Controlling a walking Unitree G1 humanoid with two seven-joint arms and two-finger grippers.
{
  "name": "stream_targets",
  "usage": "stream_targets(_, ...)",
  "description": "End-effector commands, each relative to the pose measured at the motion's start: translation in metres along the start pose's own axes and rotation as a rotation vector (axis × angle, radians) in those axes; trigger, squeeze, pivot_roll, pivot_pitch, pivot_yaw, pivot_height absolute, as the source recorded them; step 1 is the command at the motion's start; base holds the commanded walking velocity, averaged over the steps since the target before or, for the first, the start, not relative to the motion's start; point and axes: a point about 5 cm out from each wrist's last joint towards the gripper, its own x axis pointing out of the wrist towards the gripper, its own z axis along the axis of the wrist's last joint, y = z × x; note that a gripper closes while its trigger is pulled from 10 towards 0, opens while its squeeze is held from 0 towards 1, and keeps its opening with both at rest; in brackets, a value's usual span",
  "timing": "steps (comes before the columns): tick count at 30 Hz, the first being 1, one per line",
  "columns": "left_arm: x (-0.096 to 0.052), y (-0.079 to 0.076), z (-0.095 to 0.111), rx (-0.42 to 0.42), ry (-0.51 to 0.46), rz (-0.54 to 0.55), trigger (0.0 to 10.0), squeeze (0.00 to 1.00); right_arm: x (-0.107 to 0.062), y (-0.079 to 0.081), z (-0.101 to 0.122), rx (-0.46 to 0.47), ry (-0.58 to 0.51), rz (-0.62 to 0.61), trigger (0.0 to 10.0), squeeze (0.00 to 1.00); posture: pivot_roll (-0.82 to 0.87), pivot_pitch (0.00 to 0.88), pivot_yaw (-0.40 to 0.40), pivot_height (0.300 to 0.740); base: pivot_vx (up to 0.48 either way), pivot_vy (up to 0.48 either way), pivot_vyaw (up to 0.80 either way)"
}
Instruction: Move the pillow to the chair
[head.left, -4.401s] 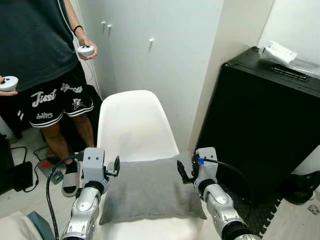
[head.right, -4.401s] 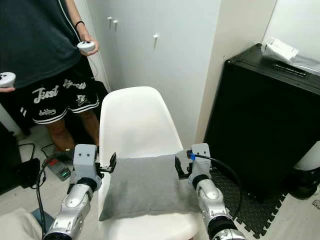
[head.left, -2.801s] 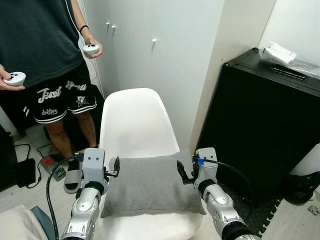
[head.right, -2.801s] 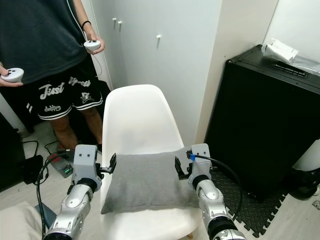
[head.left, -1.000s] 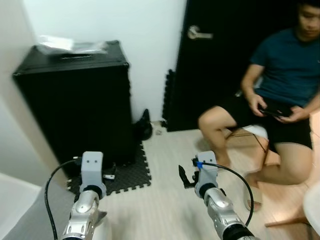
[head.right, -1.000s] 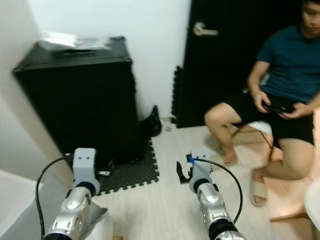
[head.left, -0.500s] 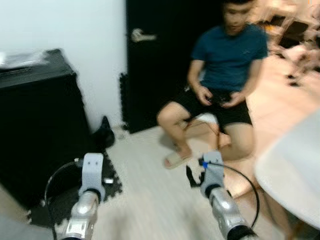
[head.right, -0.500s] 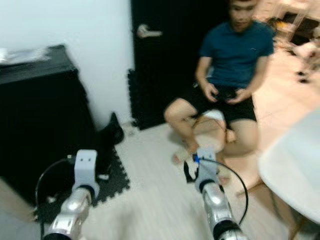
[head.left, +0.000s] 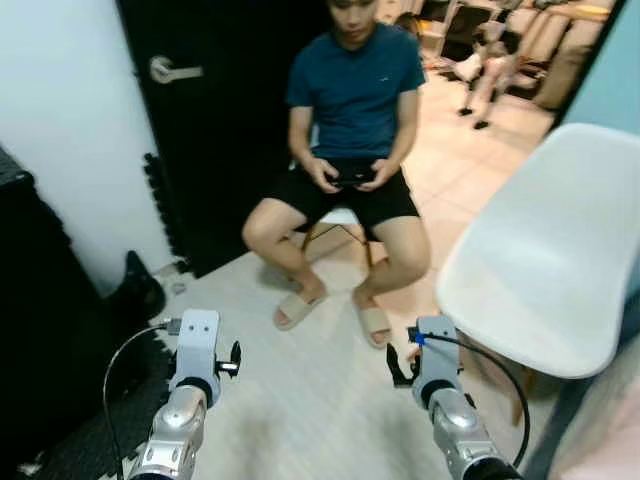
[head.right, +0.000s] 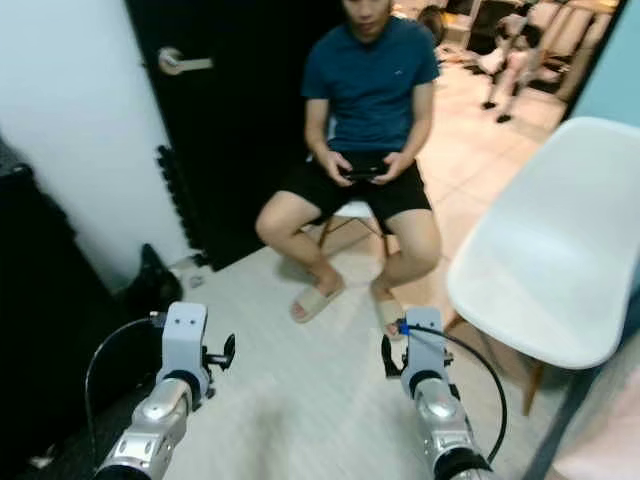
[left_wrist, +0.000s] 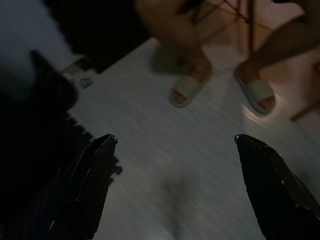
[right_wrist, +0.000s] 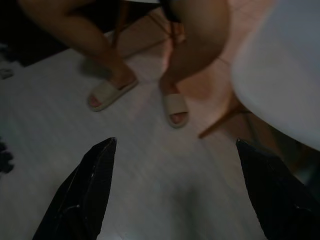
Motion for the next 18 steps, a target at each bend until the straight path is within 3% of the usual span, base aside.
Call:
stream_targets(1,0.001,0.003,-0.002,0.028,0.008,0.002,10.0,0.00,-0.003,0.004,-0.008,0.002,0.030,0.013,10.0,0.00,0.00,0.041,-0.007,0.740,0.000,0.000,-0.80)
stream_targets(9,0.002,0.013,0.001,-0.008,-0.003,0.056,10.0,0.00,-0.005,0.005,-0.010,0.017,0.022,0.018,10.0,0.00,0.00,0.025,0.006,0.740,0.000,0.000,-0.80)
stream_targets(18,-0.003,0.008,-0.005,-0.026,0.002,0.024,10.0,0.00,-0.006,0.009,-0.013,0.013,0.029,0.031,10.0,0.00,0.00,0.021,-0.002,0.740,0.000,0.000,-0.80)
